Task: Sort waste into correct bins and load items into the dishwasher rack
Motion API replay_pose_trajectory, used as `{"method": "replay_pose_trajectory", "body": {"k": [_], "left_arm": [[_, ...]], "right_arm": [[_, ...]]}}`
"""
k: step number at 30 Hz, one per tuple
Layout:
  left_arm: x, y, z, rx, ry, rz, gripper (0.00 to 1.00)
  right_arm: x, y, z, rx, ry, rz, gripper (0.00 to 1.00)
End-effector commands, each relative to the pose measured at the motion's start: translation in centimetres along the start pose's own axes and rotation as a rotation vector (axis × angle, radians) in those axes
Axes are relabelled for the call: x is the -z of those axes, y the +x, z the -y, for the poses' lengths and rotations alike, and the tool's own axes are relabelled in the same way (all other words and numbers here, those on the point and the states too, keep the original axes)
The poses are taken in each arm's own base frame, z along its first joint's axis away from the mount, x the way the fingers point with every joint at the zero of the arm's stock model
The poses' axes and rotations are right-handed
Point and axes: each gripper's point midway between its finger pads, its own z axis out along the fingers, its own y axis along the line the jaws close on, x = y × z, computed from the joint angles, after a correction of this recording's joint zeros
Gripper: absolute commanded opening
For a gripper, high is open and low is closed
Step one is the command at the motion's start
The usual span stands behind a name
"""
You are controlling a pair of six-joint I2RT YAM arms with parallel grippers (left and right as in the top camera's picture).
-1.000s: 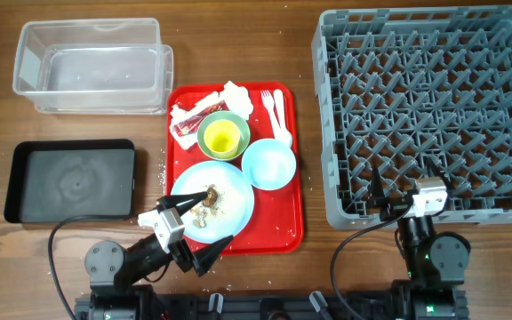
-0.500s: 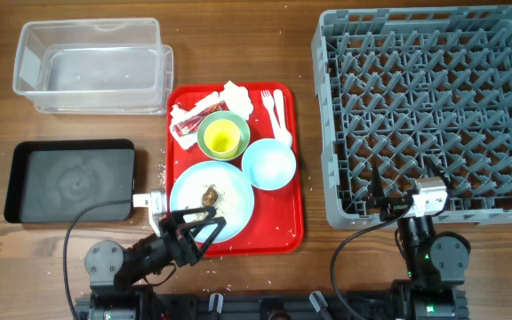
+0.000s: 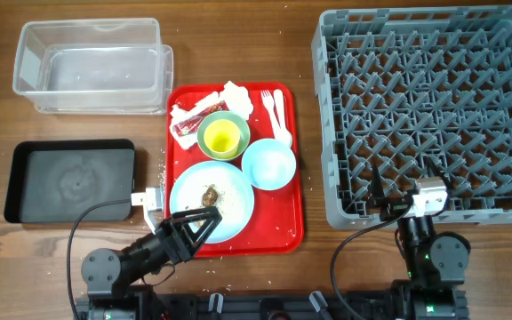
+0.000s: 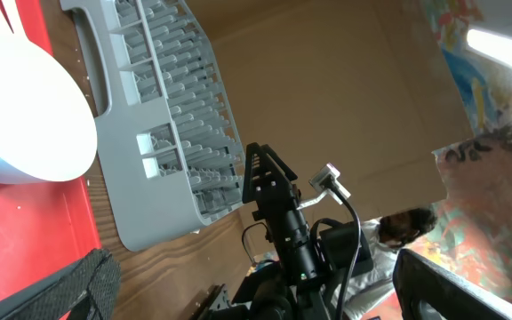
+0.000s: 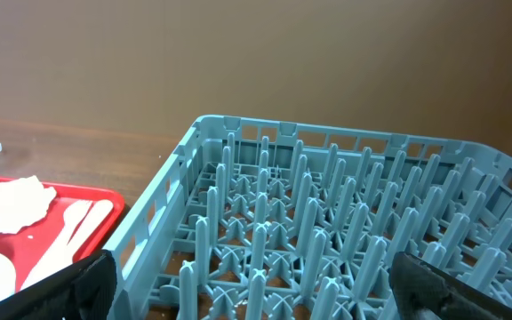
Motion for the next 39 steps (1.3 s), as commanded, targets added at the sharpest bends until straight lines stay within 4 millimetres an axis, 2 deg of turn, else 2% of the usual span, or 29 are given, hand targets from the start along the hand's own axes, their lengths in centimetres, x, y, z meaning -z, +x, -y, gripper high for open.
{"method": "replay_pose_trajectory", "body": {"k": [1, 6, 11, 12, 16, 19, 21, 25, 28, 33, 35, 38, 39], "left_arm": [[0.1, -0.1, 0.1, 0.002, 0.003, 0.009, 0.99], [0.2, -2.0, 0.9, -0.036, -0.007, 0.109, 0.99], [0.7, -4.2, 1.0, -0.091, -0.039, 0.236, 0.99], [0.7, -4.4, 1.5, -0.102, -0.034, 0.241, 0.99], [1.1, -5.7, 6.1, -0.273, -0.017, 0.283, 0.99], [1.3, -7.1, 7.9, -0.335, -0.087, 0.309, 0.99], [1.3, -8.3, 7.6, -0.353, -0.223, 0.299, 0.99], [2.4, -9.8, 5.3, -0.292, -0.524, 0.25, 0.99], [3.1, -10.8, 5.4, -0.234, -0.652, 0.234, 1.0], [6.6, -13.0, 7.8, -0.208, -0.87, 0.349, 1.0], [8.6, -13.0, 8.5, -0.206, -0.956, 0.403, 1.0], [13.5, -12.2, 9.4, -0.085, -1.137, 0.561, 1.0], [14.1, -12.0, 10.0, -0.077, -1.149, 0.588, 0.99]], "right_arm": [[0.0, -0.1, 0.0, 0.01, 0.005, 0.007, 1.0], [0.0, -0.1, 0.0, 0.01, 0.005, 0.007, 1.0], [0.0, -0.1, 0.0, 0.01, 0.005, 0.007, 1.0], [0.0, -0.1, 0.0, 0.01, 0.005, 0.007, 1.0], [0.0, -0.1, 0.0, 0.01, 0.005, 0.007, 1.0], [0.0, -0.1, 0.0, 0.01, 0.005, 0.007, 0.99], [0.0, -0.1, 0.0, 0.01, 0.005, 0.007, 1.0], [0.0, -0.1, 0.0, 0.01, 0.005, 0.007, 1.0], [0.0, -0.1, 0.0, 0.01, 0.005, 0.007, 1.0], [0.0, -0.1, 0.0, 0.01, 0.005, 0.007, 1.0], [0.0, -0.1, 0.0, 0.01, 0.005, 0.007, 1.0], [0.0, -0.1, 0.0, 0.01, 0.005, 0.007, 1.0], [0.0, -0.1, 0.0, 0.01, 0.005, 0.007, 1.0]]}}
